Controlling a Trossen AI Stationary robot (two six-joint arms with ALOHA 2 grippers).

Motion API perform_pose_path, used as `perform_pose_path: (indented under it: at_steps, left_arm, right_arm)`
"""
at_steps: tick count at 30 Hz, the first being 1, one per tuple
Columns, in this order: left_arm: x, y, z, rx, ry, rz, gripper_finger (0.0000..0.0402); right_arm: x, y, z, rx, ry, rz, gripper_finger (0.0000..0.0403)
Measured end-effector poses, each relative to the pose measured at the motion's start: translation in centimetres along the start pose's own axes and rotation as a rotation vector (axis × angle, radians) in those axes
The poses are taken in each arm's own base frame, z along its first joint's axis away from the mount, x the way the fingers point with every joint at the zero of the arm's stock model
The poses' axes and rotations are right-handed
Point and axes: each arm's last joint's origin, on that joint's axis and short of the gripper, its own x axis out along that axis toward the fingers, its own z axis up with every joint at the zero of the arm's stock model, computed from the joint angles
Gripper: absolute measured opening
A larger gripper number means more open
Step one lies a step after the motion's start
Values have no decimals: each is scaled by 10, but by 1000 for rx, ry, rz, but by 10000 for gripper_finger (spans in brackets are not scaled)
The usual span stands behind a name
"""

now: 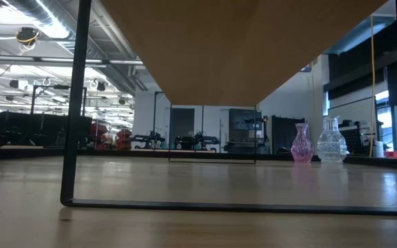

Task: Sort vases onto shelf
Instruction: Put the transparent vase on the shelf

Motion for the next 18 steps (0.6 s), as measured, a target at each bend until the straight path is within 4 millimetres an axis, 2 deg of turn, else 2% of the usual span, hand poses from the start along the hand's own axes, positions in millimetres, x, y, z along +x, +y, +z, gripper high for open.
perform_pose_path:
  at_steps: [4, 8, 12, 18]
  left_arm:
    - [-7, -5, 4, -15, 6, -33, 124]
    - [-30, -14, 5, 2, 3, -49, 124]
    - [-63, -29, 11, 45, -2, -75, 124]
    - [-130, -51, 31, 128, -30, -177, 124]
  right_arm:
    - [0, 0, 2, -3, -17, 2, 76]
    - [0, 1, 4, -5, -41, 5, 76]
    - [0, 0, 4, -12, -47, -12, 76]
    - [0, 0, 4, -28, -46, -19, 76]
